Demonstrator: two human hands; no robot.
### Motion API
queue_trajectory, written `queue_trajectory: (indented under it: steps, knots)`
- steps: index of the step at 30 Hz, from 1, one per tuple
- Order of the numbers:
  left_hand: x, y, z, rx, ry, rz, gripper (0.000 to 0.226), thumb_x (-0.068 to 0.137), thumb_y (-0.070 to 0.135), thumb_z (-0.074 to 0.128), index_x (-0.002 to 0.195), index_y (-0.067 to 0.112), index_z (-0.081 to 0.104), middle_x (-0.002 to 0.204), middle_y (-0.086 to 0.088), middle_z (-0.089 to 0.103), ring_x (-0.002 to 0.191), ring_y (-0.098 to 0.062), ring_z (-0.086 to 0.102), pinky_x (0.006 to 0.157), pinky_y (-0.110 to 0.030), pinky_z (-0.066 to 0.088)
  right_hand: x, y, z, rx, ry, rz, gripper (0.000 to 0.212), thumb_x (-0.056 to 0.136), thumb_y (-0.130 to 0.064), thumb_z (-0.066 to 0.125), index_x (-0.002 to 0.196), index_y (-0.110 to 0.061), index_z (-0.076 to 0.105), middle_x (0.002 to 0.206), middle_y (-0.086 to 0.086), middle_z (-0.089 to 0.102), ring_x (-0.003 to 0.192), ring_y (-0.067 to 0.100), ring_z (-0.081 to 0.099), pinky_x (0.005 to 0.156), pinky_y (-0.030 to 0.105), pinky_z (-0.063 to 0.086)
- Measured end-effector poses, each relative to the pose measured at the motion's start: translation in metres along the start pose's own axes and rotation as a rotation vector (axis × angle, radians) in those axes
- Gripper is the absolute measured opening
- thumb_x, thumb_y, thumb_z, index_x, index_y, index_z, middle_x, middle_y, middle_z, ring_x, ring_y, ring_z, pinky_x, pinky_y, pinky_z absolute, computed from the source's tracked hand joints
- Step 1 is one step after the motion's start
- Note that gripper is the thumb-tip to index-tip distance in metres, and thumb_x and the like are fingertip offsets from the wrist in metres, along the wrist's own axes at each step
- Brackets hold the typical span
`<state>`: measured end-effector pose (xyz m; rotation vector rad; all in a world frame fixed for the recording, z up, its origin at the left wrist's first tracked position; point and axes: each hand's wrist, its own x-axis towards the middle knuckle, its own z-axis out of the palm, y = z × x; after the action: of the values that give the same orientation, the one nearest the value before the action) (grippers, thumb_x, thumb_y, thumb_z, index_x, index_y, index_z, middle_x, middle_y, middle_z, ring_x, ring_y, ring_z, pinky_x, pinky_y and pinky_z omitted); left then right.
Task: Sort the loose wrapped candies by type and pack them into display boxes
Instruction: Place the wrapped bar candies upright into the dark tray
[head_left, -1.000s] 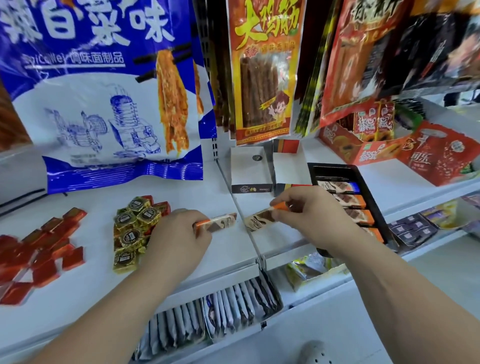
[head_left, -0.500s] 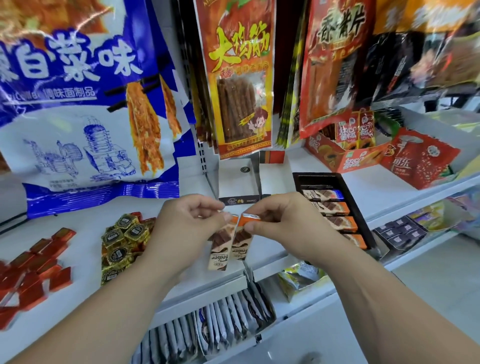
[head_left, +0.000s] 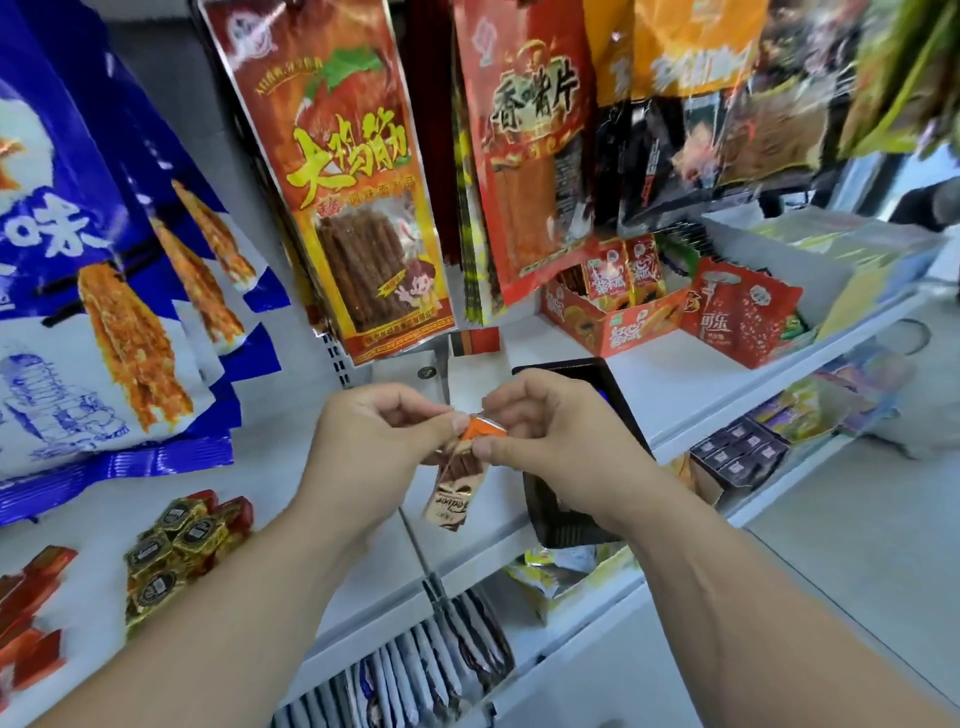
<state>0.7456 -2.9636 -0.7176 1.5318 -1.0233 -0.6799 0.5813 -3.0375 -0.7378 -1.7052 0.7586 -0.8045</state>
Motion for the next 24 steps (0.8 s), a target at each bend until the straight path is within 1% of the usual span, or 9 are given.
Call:
queue_trajectory:
  steps: [3, 5, 8, 12, 14, 16, 19, 21, 24]
  knots:
    - [0.006, 0.004, 0.011, -0.009, -0.072, -0.01, 0.003, 0.08, 0.01, 0.078, 0.078, 0.012, 0.076, 0.075, -0.008, 0.075, 0.071, -0.025, 0.071, 0.066, -0.033, 0.06, -0.003, 0.0, -0.01, 0.041, 0.017, 0.028, 0.04, 0.079, -0.011, 0.081, 0.115, -0.021, 0.067, 0.09, 0.005, 0.075, 0.087, 0.032, 0.069, 0.085, 0.042, 0.058]
    - [0.01, 0.006, 0.02, 0.014, -0.128, 0.004, 0.004, 0.086, 0.016, 0.073, 0.085, 0.017, 0.077, 0.078, -0.003, 0.076, 0.076, -0.019, 0.072, 0.068, -0.028, 0.057, -0.004, 0.001, -0.023, 0.028, 0.107, 0.039, 0.027, 0.08, -0.011, 0.08, 0.105, -0.018, 0.073, 0.09, 0.008, 0.075, 0.083, 0.033, 0.069, 0.079, 0.043, 0.059]
    - [0.013, -0.002, 0.035, 0.141, -0.166, 0.01, 0.009, 0.091, 0.024, 0.067, 0.091, 0.026, 0.076, 0.079, 0.009, 0.073, 0.073, -0.003, 0.066, 0.065, -0.018, 0.048, -0.007, 0.013, -0.051, 0.07, 0.376, 0.119, 0.014, 0.08, -0.017, 0.081, 0.092, -0.019, 0.074, 0.08, 0.005, 0.072, 0.069, 0.025, 0.066, 0.07, 0.046, 0.057]
    - [0.008, -0.037, 0.058, 0.487, -0.264, 0.065, 0.026, 0.09, 0.036, 0.066, 0.115, 0.03, 0.069, 0.111, 0.014, 0.061, 0.092, -0.017, 0.058, 0.086, -0.03, 0.047, -0.014, 0.031, -0.082, 0.274, 0.648, 0.298, 0.028, 0.085, -0.019, 0.076, 0.109, -0.009, 0.066, 0.092, 0.009, 0.069, 0.068, 0.012, 0.066, 0.064, 0.024, 0.055]
    - [0.003, -0.054, 0.064, 0.508, -0.254, 0.124, 0.033, 0.092, 0.036, 0.063, 0.125, 0.03, 0.065, 0.13, 0.013, 0.054, 0.105, -0.027, 0.058, 0.097, -0.038, 0.048, -0.018, 0.038, -0.086, 0.343, 0.687, 0.348, 0.026, 0.087, -0.015, 0.072, 0.109, -0.003, 0.064, 0.09, 0.01, 0.068, 0.064, 0.01, 0.064, 0.061, 0.02, 0.052]
    - [0.0, -0.068, 0.066, 0.497, -0.253, 0.156, 0.036, 0.095, 0.035, 0.059, 0.13, 0.03, 0.062, 0.14, 0.015, 0.047, 0.117, -0.025, 0.055, 0.104, -0.04, 0.044, -0.02, 0.042, -0.085, 0.346, 0.696, 0.366, 0.019, 0.087, -0.012, 0.071, 0.102, -0.003, 0.066, 0.078, 0.006, 0.067, 0.058, 0.008, 0.061, 0.062, 0.021, 0.051]
    - [0.0, -0.086, 0.065, 0.512, -0.315, 0.175, 0.039, 0.095, 0.037, 0.057, 0.134, 0.033, 0.058, 0.146, 0.019, 0.04, 0.136, -0.007, 0.038, 0.11, -0.024, 0.031, -0.017, 0.043, -0.084, 0.317, 0.712, 0.366, 0.014, 0.085, -0.013, 0.072, 0.095, -0.006, 0.067, 0.072, 0.004, 0.067, 0.058, 0.009, 0.061, 0.063, 0.022, 0.051]
    - [0.004, -0.093, 0.064, 0.524, -0.352, 0.189, 0.041, 0.092, 0.042, 0.059, 0.133, 0.037, 0.058, 0.148, 0.018, 0.04, 0.137, -0.002, 0.034, 0.106, -0.018, 0.029, -0.011, 0.044, -0.083, 0.306, 0.709, 0.363, 0.015, 0.085, -0.014, 0.073, 0.096, -0.007, 0.066, 0.073, 0.005, 0.067, 0.06, 0.01, 0.061, 0.064, 0.022, 0.051]
    - [0.011, -0.099, 0.062, 0.475, -0.344, 0.187, 0.04, 0.087, 0.048, 0.064, 0.127, 0.044, 0.06, 0.146, 0.022, 0.042, 0.135, 0.0, 0.037, 0.108, -0.029, 0.038, 0.001, 0.05, -0.085, 0.303, 0.723, 0.368, 0.021, 0.084, -0.015, 0.075, 0.1, -0.005, 0.065, 0.082, 0.009, 0.068, 0.063, 0.012, 0.062, 0.066, 0.023, 0.053]
